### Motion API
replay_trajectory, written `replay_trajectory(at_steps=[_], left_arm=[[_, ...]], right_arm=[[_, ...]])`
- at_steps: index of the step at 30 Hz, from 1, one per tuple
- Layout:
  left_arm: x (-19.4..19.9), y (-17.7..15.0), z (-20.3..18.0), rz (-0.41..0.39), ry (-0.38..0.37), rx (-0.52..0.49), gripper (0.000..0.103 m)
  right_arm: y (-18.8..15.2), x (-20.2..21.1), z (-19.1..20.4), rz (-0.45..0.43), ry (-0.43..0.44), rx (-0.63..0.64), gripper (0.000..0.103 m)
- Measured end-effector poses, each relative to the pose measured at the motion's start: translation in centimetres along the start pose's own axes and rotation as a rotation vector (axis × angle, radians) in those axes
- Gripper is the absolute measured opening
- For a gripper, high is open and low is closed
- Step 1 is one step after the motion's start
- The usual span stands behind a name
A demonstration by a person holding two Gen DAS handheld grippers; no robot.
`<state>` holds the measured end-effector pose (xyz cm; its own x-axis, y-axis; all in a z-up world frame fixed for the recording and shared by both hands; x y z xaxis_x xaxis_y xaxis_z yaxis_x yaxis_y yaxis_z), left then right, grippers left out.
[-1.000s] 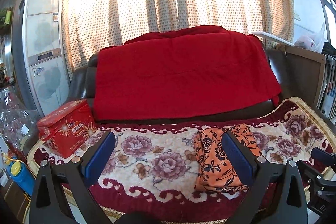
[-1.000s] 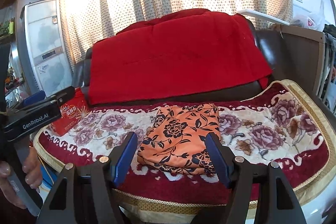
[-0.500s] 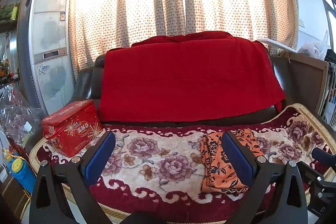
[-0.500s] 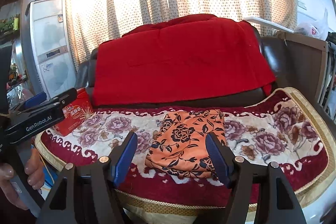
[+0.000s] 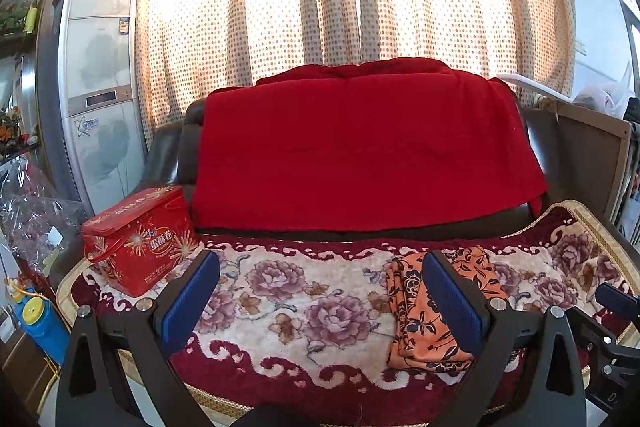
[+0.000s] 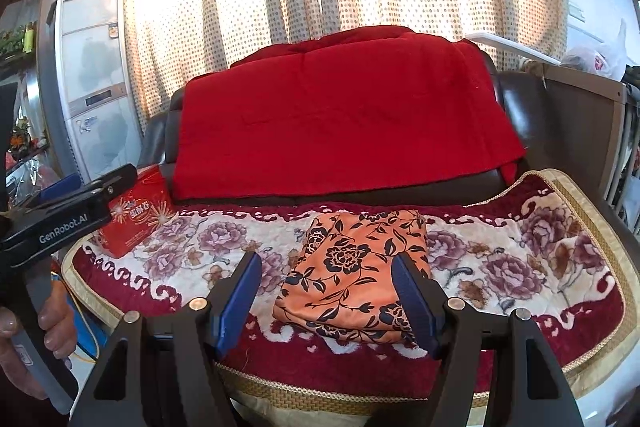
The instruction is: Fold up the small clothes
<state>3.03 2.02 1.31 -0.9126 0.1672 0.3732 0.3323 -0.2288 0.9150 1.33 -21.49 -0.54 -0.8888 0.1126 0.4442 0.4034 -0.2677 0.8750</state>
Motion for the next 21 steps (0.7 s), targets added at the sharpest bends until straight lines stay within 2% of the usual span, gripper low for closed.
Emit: replay_trajectory(at_steps=[21], left_arm=[[-1.3, 0.4, 0.9, 0.013, 0.013, 0.022, 0.101]], right_arm=[[0.8, -2.2, 1.5, 0.017, 0.017, 0.025, 0.071]])
Point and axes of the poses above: each gripper's, at about its wrist camera, not at the fingertips, and x roughly against the way its jaws point, z to its left, y to its top, the point moved 5 cm from there along -x, roughly the way its jaws point, and after that the axes turned 6 degrees about -x, right-handed, at the moved point
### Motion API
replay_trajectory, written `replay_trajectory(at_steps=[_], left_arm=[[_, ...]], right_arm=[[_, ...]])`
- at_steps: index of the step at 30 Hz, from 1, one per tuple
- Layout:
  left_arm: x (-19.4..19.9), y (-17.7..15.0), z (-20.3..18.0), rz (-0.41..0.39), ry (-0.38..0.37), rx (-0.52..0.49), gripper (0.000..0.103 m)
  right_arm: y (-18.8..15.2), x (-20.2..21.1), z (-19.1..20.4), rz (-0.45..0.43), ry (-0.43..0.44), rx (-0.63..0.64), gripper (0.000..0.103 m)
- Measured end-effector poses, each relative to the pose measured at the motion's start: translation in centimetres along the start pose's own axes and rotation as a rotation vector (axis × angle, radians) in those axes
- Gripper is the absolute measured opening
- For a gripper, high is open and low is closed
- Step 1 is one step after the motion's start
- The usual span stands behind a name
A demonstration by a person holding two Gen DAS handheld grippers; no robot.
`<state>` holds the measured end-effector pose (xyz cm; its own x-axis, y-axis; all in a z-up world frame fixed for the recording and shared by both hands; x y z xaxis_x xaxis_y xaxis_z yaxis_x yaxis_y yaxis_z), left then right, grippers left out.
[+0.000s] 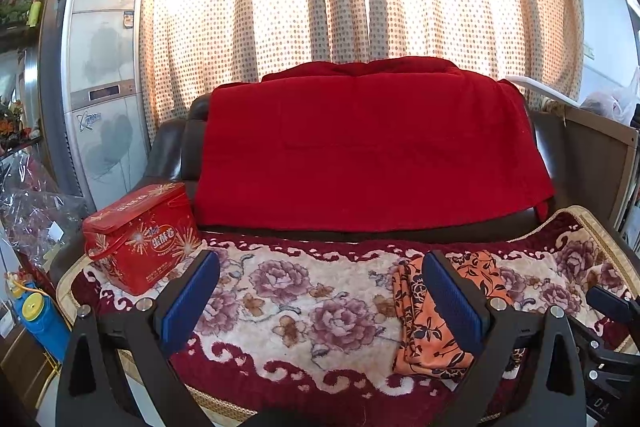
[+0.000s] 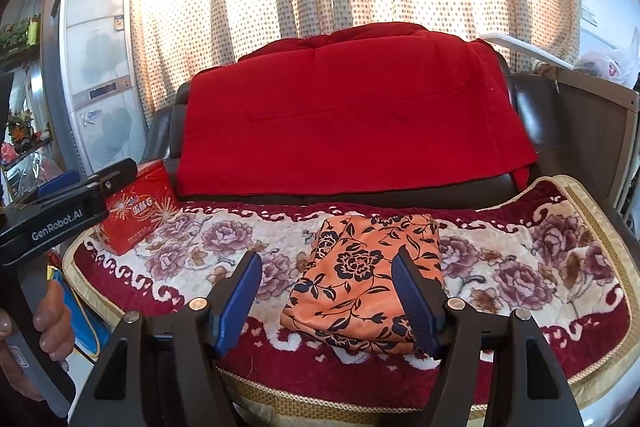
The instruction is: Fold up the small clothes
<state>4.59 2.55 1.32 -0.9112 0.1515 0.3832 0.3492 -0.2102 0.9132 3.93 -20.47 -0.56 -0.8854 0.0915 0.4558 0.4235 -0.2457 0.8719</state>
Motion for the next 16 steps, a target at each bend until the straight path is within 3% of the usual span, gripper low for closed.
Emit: replay_trajectory(at_steps=[9, 16], left_arm=[[-1.7, 0.1, -0.3, 0.013, 0.003, -0.005, 0.101], [-5.5, 0.1, -0.8, 0.037, -0.012, 0.0, 0.101]], right_arm=[[1.4, -1.9, 0.2, -0.004, 0.001, 0.02, 0.071], [2.1, -6.4, -1.4, 0.044, 0.031, 0.003, 0.071]])
Point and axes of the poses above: each gripper's, at about its wrist camera, not at the fingertips, and x roughly against the way its jaws point, z to its left, y to its top, the point moved 5 cm from there along -x, roughly the way its jaws point, and after that the axes turned 6 degrees about -x, right-handed, at the moved point
